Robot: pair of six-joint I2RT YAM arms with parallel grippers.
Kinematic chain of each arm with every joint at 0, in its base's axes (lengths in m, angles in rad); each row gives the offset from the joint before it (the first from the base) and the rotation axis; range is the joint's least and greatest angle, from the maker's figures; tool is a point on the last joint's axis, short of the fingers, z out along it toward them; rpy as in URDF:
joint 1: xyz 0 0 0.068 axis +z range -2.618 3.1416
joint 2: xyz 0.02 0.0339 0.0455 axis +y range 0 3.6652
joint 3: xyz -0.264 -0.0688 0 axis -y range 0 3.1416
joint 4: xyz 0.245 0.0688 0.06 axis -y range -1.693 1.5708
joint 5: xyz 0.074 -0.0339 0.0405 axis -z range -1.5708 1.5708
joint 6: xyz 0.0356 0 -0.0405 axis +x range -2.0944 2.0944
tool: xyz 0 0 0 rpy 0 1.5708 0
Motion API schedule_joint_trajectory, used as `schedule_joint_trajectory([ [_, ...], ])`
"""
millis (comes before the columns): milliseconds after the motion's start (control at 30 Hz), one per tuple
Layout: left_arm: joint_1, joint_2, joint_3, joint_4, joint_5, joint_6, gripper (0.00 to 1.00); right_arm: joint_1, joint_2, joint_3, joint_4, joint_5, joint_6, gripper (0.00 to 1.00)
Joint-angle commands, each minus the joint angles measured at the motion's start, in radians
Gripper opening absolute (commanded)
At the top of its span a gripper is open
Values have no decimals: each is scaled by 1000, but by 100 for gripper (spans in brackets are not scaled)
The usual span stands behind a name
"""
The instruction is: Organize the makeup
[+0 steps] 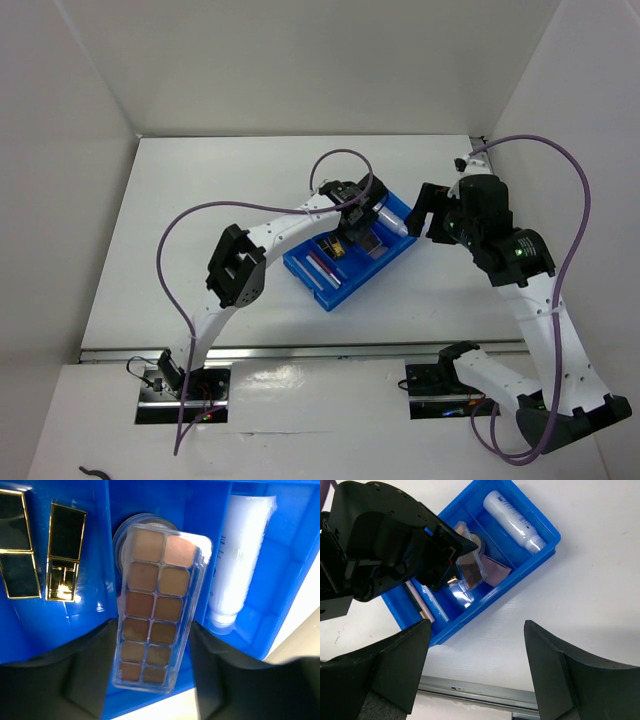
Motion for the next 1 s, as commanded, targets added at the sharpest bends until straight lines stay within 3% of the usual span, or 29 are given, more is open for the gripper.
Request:
schedule_joint_trajectory([
  [0,-6,8,17,22,-16,17,74,-6,-23,-7,-17,26,-17,82],
  [33,-6,8,17,22,-17,26,78,-6,-23,-7,-17,26,-17,82],
  [67,-6,8,17,34,-17,37,88,-6,-23,-7,-17,26,-17,82],
  [233,-6,-18,46,95,-55,155,100,-6,-23,-7,-26,26,-17,82],
  [400,-26,-125,55,175,-96,281,100,-6,-23,-7,-26,26,-17,82],
  [600,-35,-315,41,255,-180,609,100,-6,-13,2,-35,17,6,86],
  [733,26,-501,-80,299,-164,833,100,-6,6,2,-26,17,36,99],
  [867,87,-685,-288,253,-297,991,100,-6,44,-7,-26,40,84,99],
  [967,159,-838,-441,227,-299,1053,100,-6,88,-16,-35,55,111,99],
])
